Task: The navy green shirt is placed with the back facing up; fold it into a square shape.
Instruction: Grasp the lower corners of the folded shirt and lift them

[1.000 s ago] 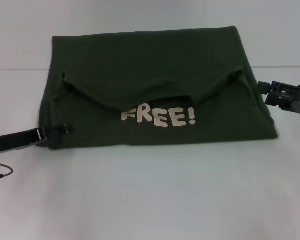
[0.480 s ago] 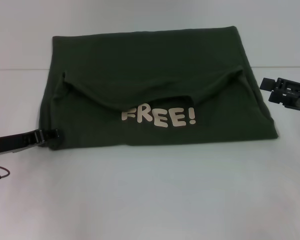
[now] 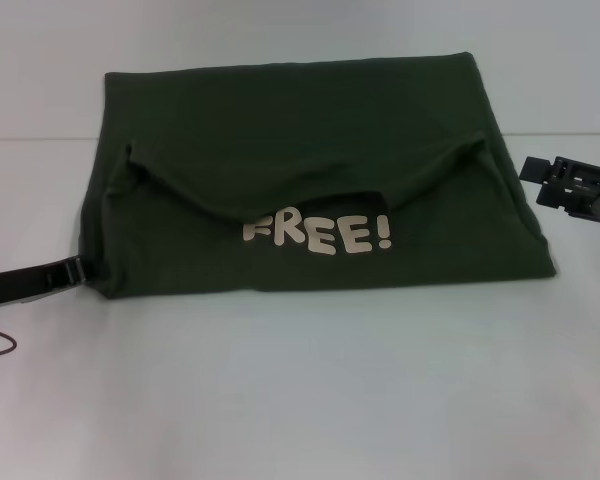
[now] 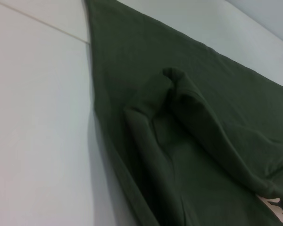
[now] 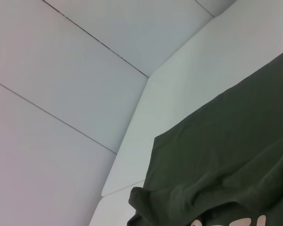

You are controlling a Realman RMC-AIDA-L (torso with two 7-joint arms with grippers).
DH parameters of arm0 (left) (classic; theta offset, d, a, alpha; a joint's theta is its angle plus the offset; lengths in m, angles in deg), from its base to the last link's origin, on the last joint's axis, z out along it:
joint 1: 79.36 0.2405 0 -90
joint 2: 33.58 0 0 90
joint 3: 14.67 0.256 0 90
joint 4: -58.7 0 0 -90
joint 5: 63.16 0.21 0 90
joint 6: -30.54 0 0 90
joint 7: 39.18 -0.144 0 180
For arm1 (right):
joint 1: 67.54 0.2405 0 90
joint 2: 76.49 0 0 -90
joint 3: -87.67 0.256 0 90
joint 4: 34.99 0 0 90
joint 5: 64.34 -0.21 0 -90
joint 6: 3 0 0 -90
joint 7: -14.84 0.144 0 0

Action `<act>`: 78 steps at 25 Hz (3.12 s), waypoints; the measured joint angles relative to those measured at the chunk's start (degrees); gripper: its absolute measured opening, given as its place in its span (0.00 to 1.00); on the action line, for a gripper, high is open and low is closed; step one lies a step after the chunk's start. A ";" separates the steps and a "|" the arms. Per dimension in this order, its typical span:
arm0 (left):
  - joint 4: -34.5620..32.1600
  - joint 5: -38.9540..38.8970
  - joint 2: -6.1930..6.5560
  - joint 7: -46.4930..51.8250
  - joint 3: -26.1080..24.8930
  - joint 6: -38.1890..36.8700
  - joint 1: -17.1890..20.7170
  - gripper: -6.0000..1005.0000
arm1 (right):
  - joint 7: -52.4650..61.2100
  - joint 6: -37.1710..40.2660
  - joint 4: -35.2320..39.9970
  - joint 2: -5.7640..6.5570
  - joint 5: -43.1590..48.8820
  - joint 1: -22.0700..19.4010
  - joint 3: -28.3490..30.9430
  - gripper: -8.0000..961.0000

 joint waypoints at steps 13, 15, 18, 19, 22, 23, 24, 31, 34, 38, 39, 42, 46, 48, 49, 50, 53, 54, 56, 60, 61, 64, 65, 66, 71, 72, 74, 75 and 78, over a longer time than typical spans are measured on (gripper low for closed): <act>2.35 1.04 5.15 9.93 -6.26 -11.27 -3.53 0.00 | 3.80 -0.21 0.71 4.09 13.01 3.95 -0.90 0.88; 2.48 1.87 5.39 10.89 -7.04 -11.33 -3.85 0.00 | 5.48 -1.91 0.79 4.73 17.18 5.48 -1.13 0.88; 2.54 2.19 5.28 11.20 -7.26 -11.02 -3.96 0.00 | 7.72 -4.85 0.85 4.87 23.25 7.89 -1.33 0.88; 2.55 2.17 5.22 11.22 -7.27 -10.87 -3.95 0.00 | 8.44 -5.77 0.85 4.77 25.40 8.75 -1.34 0.88; 2.57 1.99 5.08 11.26 -7.29 -10.63 -3.81 0.00 | 10.79 -7.39 0.65 4.30 30.64 11.12 -1.70 0.88; 2.57 1.94 5.07 11.26 -7.29 -10.60 -3.79 0.00 | 11.70 -7.96 0.50 4.11 32.47 11.96 -2.21 0.88; 2.57 1.90 5.05 11.27 -7.25 -10.60 -3.75 0.00 | 12.34 -8.34 0.36 3.92 33.72 12.54 -2.74 0.88; 2.57 1.72 4.75 11.27 -7.27 -10.58 -3.60 0.00 | 13.39 -15.11 0.15 1.35 36.53 14.01 -7.89 0.88; 2.58 1.72 4.66 11.27 -7.31 -10.52 -3.60 0.00 | 13.51 -17.31 0.00 0.49 37.68 13.93 -8.91 0.88; 2.58 1.68 4.63 11.28 -7.25 -10.04 -3.62 0.00 | 13.40 -18.68 -0.54 -0.10 38.41 13.73 -9.02 0.88; 2.58 1.66 4.63 11.28 -7.17 -9.89 -3.63 0.00 | 13.40 -19.09 -0.90 -0.12 38.52 13.72 -9.07 0.88; 2.57 1.66 4.59 11.31 -7.06 -9.60 -3.70 0.00 | 13.15 -20.17 -1.95 -0.17 38.51 13.71 -9.13 0.89; 2.58 1.66 4.55 11.29 -7.18 -9.34 -3.77 0.00 | 12.60 -22.40 -4.76 -0.39 38.53 14.45 -9.34 0.89; 2.58 1.66 4.55 11.26 -7.18 -9.29 -3.82 0.00 | 12.77 -23.06 -5.32 -0.48 38.57 14.75 -9.55 0.88; 2.57 1.66 4.55 11.25 -7.21 -9.28 -3.84 0.00 | 12.89 -23.12 -5.30 -0.47 38.49 14.77 -9.46 0.88; 2.58 1.66 4.55 11.25 -7.22 -9.27 -3.86 0.00 | 13.04 -23.22 -5.15 -0.51 38.36 14.76 -9.28 0.83; 2.57 1.66 4.57 11.25 -7.10 -9.21 -3.96 0.00 | 13.12 -23.59 -4.49 -0.70 37.86 14.53 -8.86 0.68; 2.57 1.66 4.57 11.25 -7.04 -9.20 -3.96 0.00 | 13.13 -23.59 -4.46 -0.70 37.75 14.49 -8.84 0.65; 2.58 1.66 4.58 11.26 -7.04 -9.20 -3.96 0.00 | 13.14 -23.61 -4.45 -0.69 37.66 14.48 -8.82 0.57; 2.58 1.66 4.59 11.31 -7.20 -9.13 -3.86 0.00 | 13.04 -23.54 -4.41 -0.60 37.40 14.51 -8.81 0.45; 2.58 1.66 4.60 11.32 -7.24 -9.12 -3.81 0.00 | 13.03 -23.46 -4.39 -0.55 37.30 14.55 -8.81 0.42; 2.57 1.66 4.60 11.33 -7.28 -9.11 -3.72 0.00 | 12.92 -23.37 -4.34 -0.35 36.71 14.55 -8.82 0.35; 2.58 1.66 4.60 11.34 -7.28 -9.09 -3.69 0.00 | 12.78 -23.20 -4.29 -0.28 36.30 14.47 -8.81 0.32; 2.57 1.66 4.60 11.34 -7.28 -9.07 -3.67 0.00 | 12.69 -22.93 -4.06 -0.24 35.93 14.37 -8.81 0.29; 2.44 1.66 4.69 11.11 -7.29 -9.76 -3.92 0.00 | 12.11 -19.05 -0.03 -0.17 32.27 12.58 -8.82 0.14; 2.32 1.67 4.76 10.82 -7.29 -10.24 -3.94 0.00 | 12.00 -18.10 1.01 -0.17 31.34 11.99 -8.82 0.10; 1.93 1.69 5.01 9.87 -7.31 -12.40 -3.99 0.00 | 11.60 -15.16 3.70 -0.10 28.75 10.51 -8.79 0.03; 1.69 1.73 5.16 9.55 -7.33 -13.42 -3.99 0.00 | 11.38 -13.67 4.92 0.01 27.59 9.78 -8.77 0.03; 0.07 3.06 5.87 9.02 -7.10 -19.04 -4.07 0.00 | 11.06 -9.09 6.58 0.70 25.53 8.33 -8.73 0.03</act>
